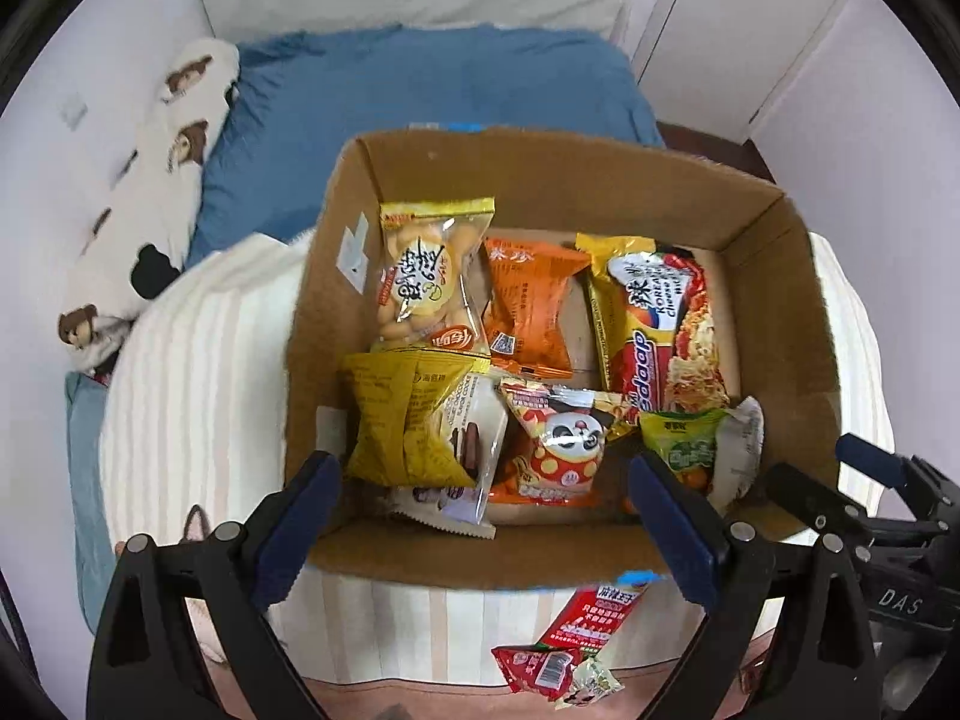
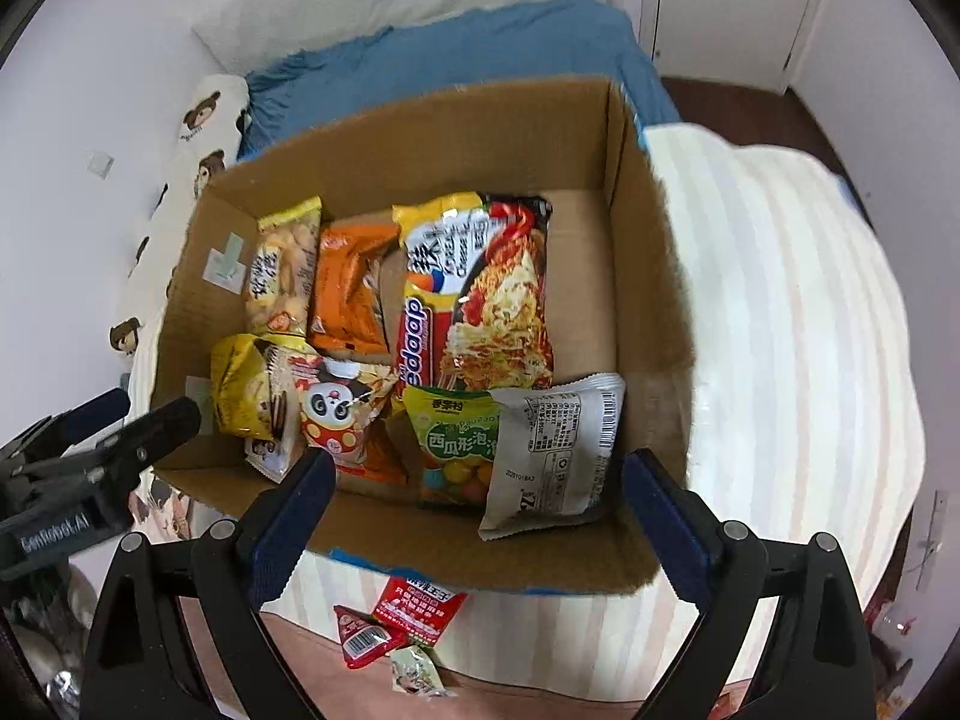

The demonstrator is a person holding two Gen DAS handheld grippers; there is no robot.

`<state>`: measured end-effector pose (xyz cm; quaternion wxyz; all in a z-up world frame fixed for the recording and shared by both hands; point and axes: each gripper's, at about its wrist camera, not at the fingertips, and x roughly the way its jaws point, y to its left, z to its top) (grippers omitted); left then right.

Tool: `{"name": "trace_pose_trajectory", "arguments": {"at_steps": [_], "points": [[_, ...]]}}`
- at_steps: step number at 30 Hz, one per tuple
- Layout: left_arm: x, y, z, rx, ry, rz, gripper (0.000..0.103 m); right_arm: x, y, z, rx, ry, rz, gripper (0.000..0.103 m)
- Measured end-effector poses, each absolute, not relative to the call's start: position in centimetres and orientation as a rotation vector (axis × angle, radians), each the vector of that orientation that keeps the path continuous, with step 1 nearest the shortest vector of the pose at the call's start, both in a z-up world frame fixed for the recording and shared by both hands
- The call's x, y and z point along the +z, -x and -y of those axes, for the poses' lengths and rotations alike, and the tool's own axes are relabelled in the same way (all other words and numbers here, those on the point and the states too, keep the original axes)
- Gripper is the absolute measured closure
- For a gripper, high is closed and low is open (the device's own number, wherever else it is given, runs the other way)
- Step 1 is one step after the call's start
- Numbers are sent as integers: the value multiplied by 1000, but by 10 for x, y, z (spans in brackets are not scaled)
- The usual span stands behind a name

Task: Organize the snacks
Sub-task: 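Carry both packs into the cardboard box and open both tools, then move both tools back toward the remaining snacks on the blanket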

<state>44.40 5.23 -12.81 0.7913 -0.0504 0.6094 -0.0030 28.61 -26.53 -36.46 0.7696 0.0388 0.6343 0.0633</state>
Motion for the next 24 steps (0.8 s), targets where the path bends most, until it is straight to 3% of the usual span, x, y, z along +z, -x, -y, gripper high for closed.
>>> {"name": "trace_pose_trajectory", "arguments": {"at_steps": [24], "points": [[-28, -303, -46, 58, 123, -1001, 5, -265, -153, 259, 191, -72, -1119, 5]]}}
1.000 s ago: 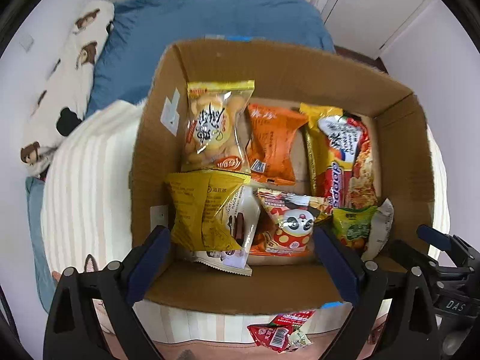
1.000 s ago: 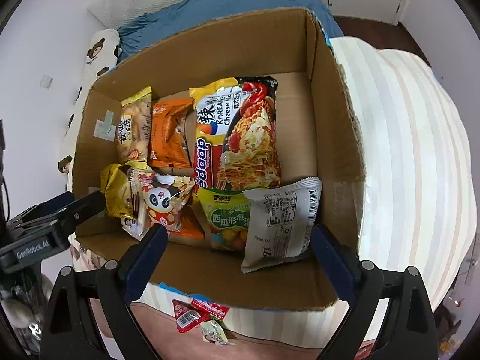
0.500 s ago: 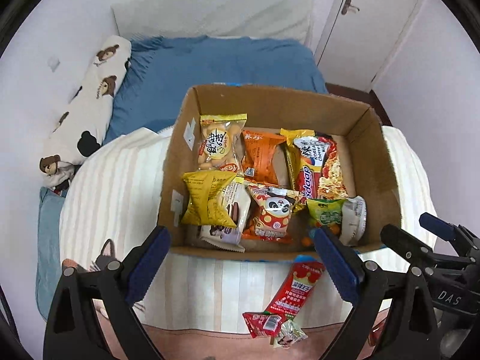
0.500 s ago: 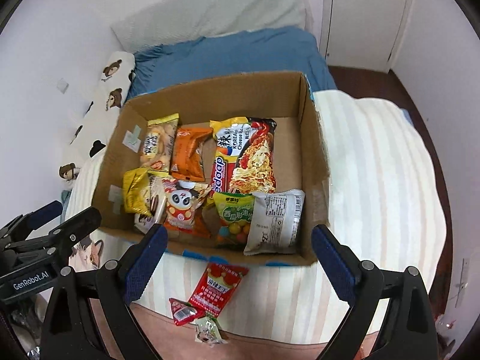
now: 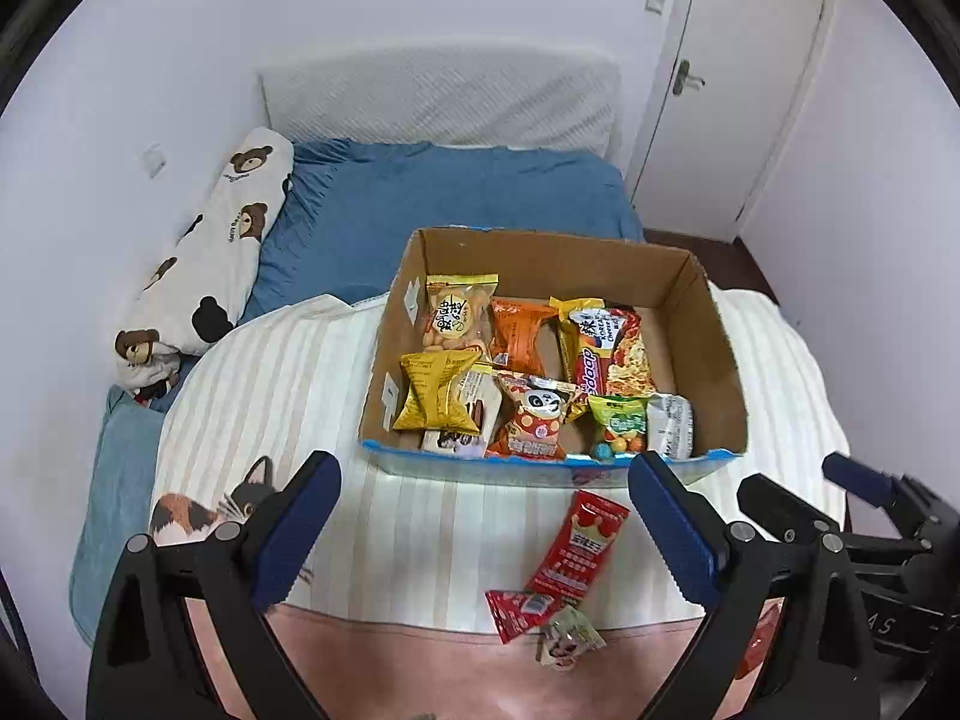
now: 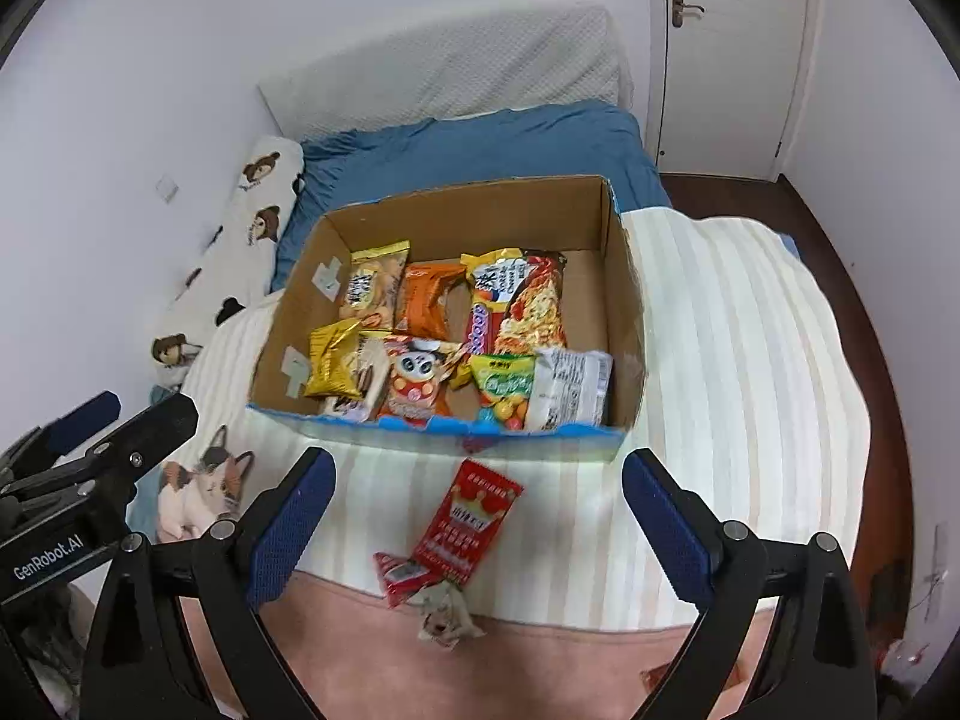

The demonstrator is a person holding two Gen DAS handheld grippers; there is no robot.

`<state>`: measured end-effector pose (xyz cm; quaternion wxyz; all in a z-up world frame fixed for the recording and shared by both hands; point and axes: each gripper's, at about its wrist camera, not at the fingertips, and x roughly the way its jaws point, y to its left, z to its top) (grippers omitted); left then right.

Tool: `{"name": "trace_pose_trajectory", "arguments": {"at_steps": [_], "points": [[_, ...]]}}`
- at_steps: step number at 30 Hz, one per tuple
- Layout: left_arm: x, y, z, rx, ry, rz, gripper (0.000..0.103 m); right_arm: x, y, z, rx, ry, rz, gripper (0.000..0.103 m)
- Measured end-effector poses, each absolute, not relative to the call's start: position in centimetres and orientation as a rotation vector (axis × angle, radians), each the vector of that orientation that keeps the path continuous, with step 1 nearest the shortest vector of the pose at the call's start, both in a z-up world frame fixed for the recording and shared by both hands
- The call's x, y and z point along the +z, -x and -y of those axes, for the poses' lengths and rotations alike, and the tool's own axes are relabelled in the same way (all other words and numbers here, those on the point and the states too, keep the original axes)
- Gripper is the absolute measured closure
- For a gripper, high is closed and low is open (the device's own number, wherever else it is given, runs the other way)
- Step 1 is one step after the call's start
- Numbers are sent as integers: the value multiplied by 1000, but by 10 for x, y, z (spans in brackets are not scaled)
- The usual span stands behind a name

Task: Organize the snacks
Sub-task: 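Move both tools back toward the remaining snacks on the blanket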

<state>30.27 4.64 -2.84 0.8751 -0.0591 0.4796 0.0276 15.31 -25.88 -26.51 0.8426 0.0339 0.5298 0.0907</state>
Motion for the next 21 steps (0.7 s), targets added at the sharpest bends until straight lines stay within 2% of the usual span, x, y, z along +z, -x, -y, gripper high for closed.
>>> {"name": "trace_pose_trajectory", "arguments": {"at_steps": [6, 17, 21], "points": [[-42, -262, -44, 63, 148, -1017, 5, -280, -105, 277, 213, -217, -1154, 4], [-183, -222, -39, 80, 276, -1367, 5, -407, -27, 412, -152, -617, -1365, 4], [-218, -222, -31, 67, 325, -1446, 5, -454, -7, 461, -307, -792, -1401, 4]]}}
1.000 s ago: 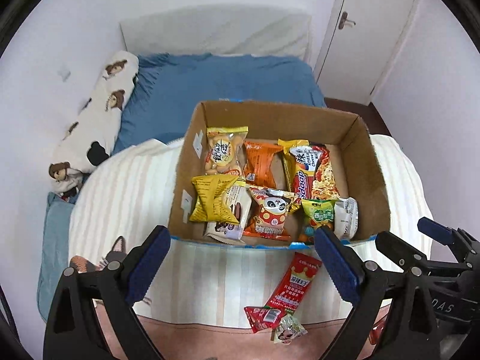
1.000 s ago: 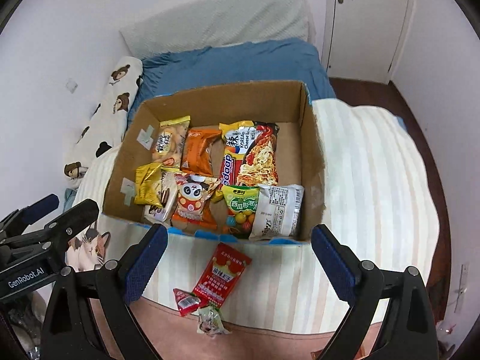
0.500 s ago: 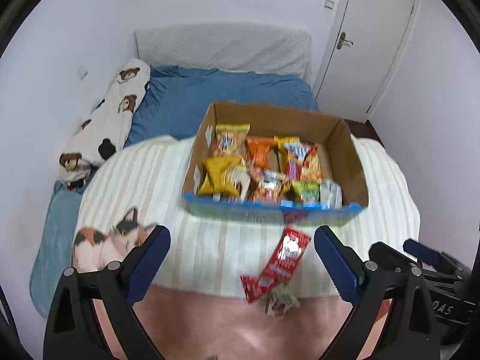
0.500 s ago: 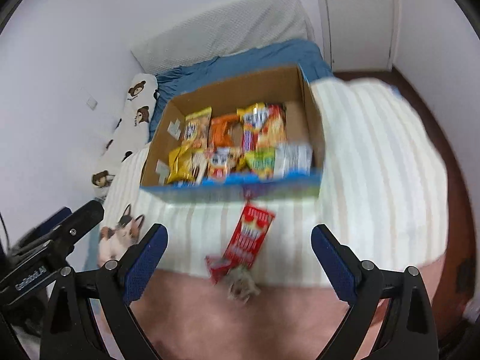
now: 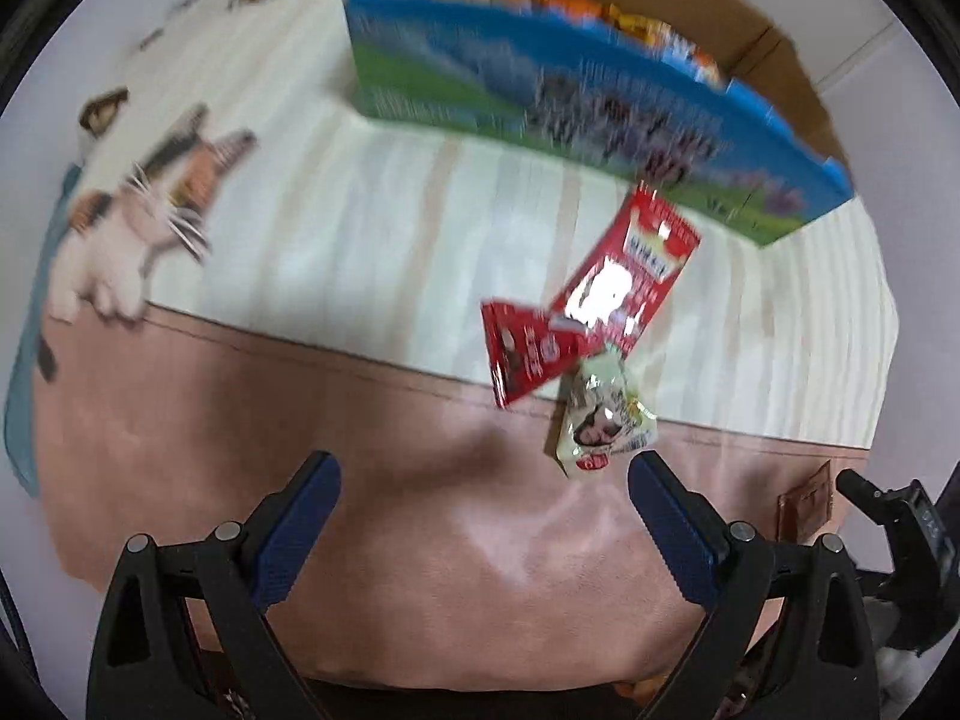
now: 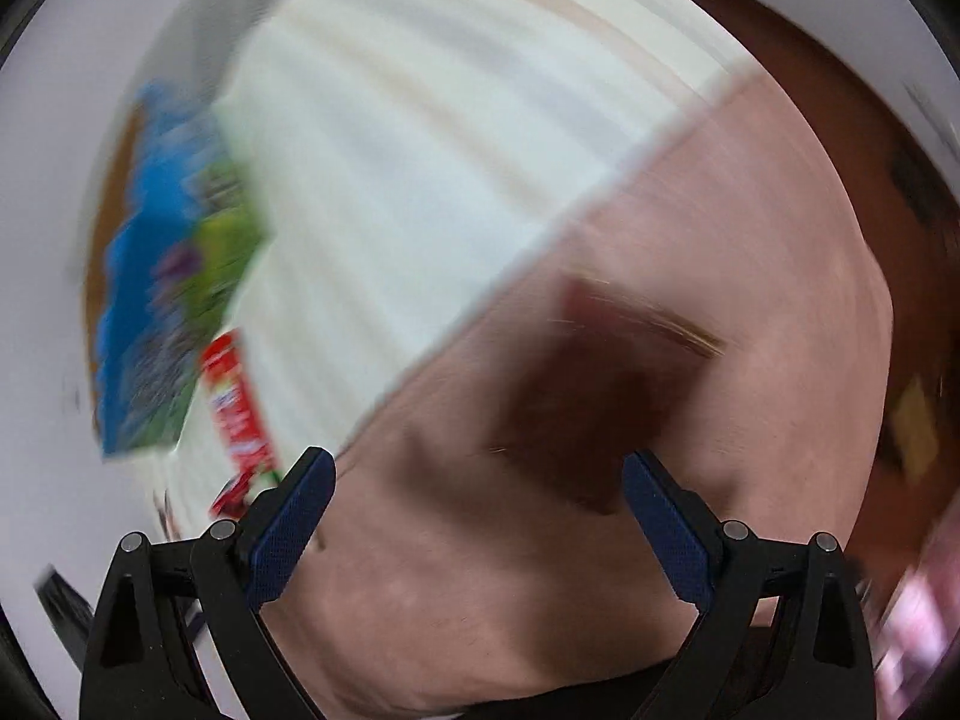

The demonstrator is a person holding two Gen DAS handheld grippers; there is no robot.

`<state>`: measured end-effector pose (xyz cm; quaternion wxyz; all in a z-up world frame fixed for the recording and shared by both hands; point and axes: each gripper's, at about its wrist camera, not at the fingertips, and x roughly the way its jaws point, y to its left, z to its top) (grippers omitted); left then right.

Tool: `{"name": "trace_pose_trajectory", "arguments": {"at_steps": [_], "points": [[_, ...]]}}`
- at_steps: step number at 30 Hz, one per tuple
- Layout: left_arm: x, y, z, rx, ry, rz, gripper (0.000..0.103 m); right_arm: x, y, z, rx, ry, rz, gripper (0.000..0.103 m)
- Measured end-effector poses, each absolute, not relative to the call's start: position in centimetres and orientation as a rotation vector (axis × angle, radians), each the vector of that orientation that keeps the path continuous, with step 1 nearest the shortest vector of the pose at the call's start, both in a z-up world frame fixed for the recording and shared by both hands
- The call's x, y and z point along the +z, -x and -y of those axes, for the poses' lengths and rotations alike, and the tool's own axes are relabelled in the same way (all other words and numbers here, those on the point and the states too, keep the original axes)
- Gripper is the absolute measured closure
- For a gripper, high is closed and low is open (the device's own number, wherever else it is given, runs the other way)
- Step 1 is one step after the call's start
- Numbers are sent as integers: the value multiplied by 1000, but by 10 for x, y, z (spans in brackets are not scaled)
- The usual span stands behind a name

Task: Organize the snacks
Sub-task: 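Move both tools back toward the remaining snacks on the blanket, then grasp the brown sauce packet with the right tool while the left grasps the red triangular pack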

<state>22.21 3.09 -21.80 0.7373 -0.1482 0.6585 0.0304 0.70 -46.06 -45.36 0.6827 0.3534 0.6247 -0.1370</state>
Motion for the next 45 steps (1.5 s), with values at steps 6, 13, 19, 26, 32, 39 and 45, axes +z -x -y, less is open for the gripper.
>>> {"name": "trace_pose_trajectory", "arguments": {"at_steps": [6, 13, 19, 26, 32, 39, 45], "points": [[-243, -238, -17, 50, 306, -1479, 5, -488, -3, 483, -413, -887, -1388, 4], [-255, -264, 0, 42, 156, -1449, 5, -489, -19, 459, -422, -666, -1366, 29], [-272, -283, 9, -38, 163, -1463, 20, -481, -36, 415, -281, -467, -1351, 43], [-284, -287, 12, -60, 193, -1471, 51, -488, -52, 388, -205, -387, -1409, 42], [-283, -258, -1, -40, 218, -1466, 56, -495, -61, 377, -179, -363, -1428, 43], [-282, -217, -23, -5, 281, -1483, 56, -486, -48, 352, -54, -361, -1429, 44], [-258, -189, -35, -18, 336, -1432, 61, -475, -57, 311, 55, -384, -1426, 44]]}}
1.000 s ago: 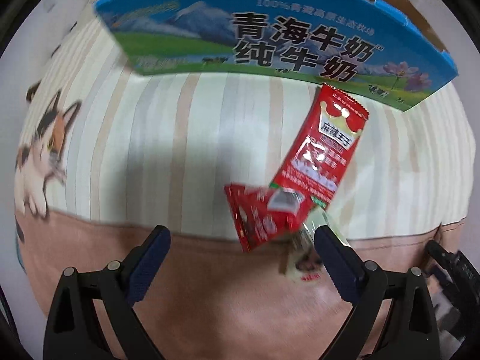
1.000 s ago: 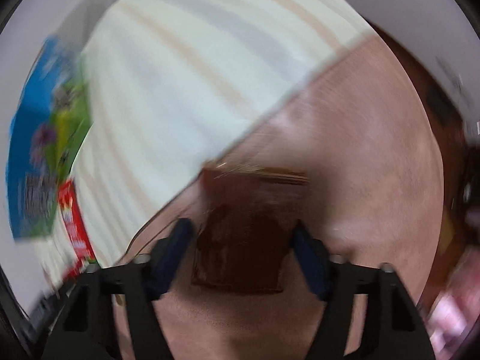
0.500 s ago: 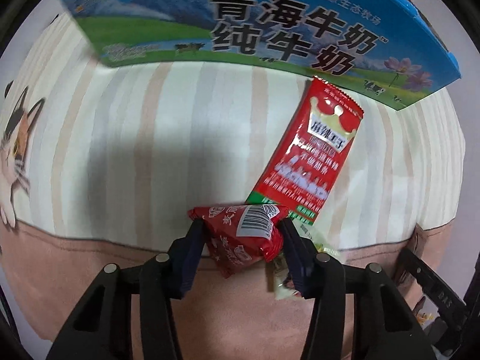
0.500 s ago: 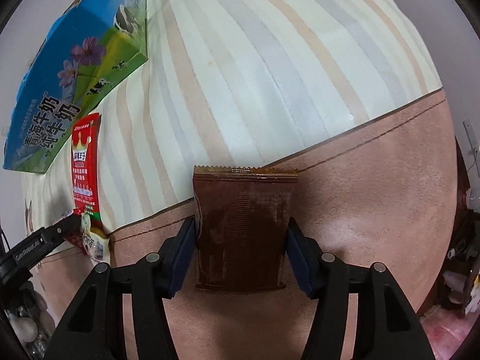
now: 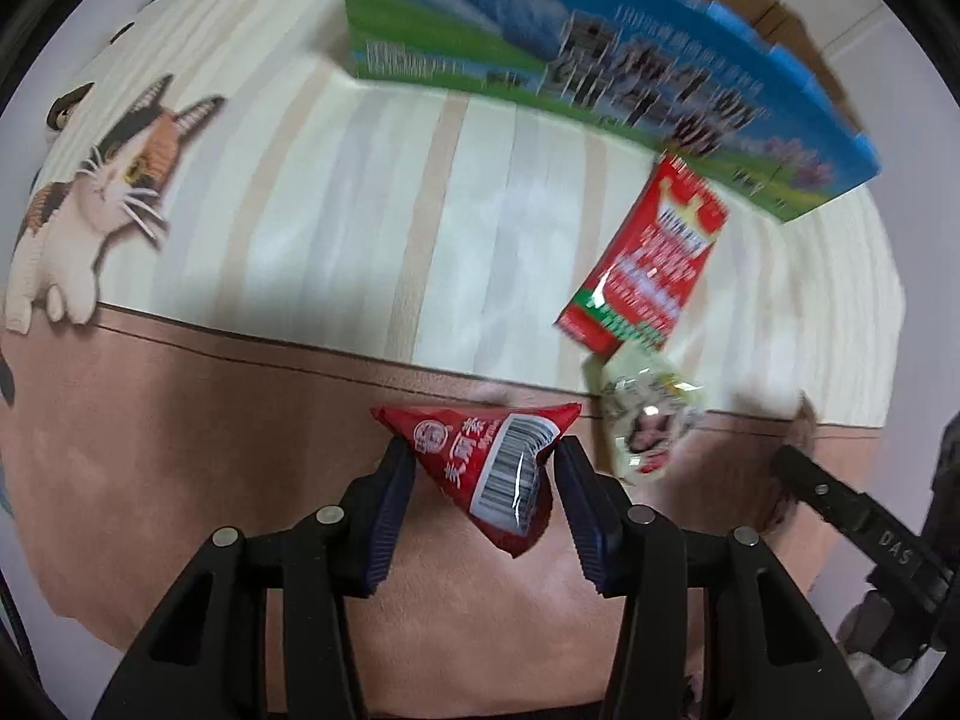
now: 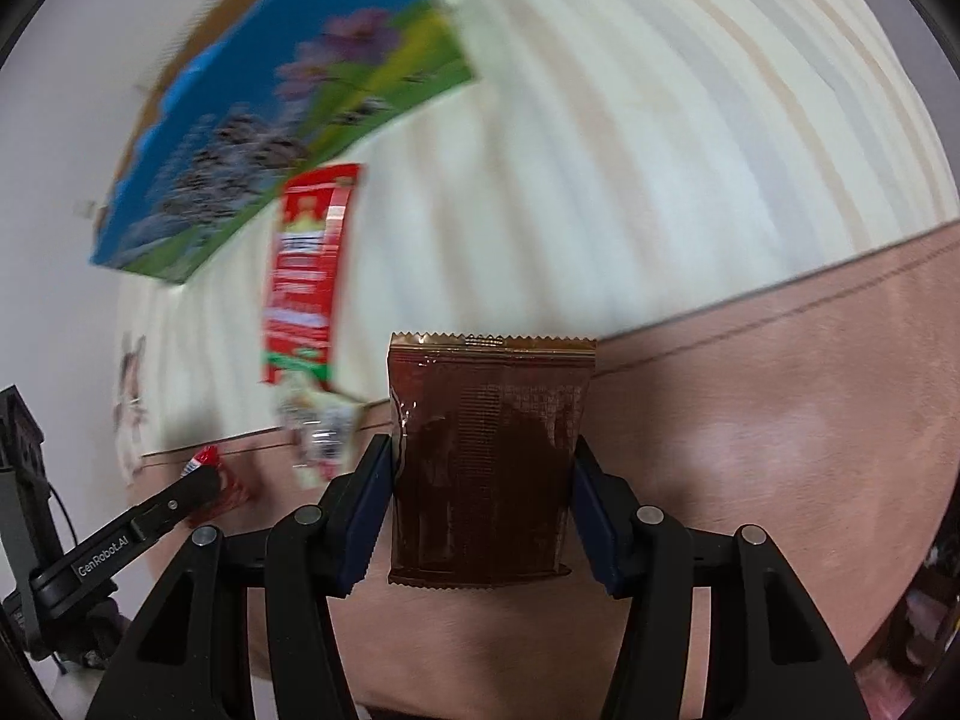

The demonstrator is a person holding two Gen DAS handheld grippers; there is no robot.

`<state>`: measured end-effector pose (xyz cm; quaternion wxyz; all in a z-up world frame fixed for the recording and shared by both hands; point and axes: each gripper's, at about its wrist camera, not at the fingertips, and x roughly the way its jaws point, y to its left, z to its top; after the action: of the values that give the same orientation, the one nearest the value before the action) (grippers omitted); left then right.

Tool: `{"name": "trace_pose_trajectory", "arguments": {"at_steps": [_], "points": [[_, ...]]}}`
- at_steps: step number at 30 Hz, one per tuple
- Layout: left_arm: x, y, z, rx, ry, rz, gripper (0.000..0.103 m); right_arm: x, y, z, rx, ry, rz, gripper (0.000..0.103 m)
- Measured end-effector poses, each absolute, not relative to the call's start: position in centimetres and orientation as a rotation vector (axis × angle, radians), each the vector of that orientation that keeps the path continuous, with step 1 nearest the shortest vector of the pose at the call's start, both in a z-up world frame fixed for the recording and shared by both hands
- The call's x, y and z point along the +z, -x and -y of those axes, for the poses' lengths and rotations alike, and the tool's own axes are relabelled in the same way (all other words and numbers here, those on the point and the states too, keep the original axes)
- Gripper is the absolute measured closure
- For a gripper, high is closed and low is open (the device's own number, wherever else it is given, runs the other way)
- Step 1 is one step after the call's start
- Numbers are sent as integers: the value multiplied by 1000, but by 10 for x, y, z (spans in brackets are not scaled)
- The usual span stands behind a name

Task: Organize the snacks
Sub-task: 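Grasp the brown sauce packet with the right tool while the left grasps the red triangular pack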

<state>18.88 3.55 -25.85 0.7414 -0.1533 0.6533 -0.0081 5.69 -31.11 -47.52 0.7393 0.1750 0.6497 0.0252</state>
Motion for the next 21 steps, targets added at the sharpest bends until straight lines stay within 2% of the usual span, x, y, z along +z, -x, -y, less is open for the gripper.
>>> {"name": "trace_pose_trajectory", "arguments": {"at_steps": [2, 7, 10, 11, 12, 15, 18, 21], "points": [[-240, -184, -40, -35, 341, -1406, 76, -462, -58, 301, 99, -385, -1408, 44], [-215, -206, -43, -44, 288, -1352, 76, -427, -67, 290, 170, -354, -1349, 44], [-233, -232, -59, -65, 413, -1415, 62, -416, -72, 301, 178, -341, -1345, 44], [-246, -239, -63, -77, 495, -1454, 50, -418, -74, 301, 175, -343, -1347, 44], [-253, -244, -67, -70, 548, -1476, 46, -421, -76, 301, 168, -348, -1352, 44], [-286, -257, -73, -32, 682, -1550, 46, -434, -79, 302, 142, -378, -1369, 44], [-310, -260, -68, -6, 642, -1628, 46, -443, -79, 306, 126, -397, -1386, 44], [-307, -258, -61, 2, 584, -1614, 47, -448, -79, 305, 119, -392, -1392, 44]]}}
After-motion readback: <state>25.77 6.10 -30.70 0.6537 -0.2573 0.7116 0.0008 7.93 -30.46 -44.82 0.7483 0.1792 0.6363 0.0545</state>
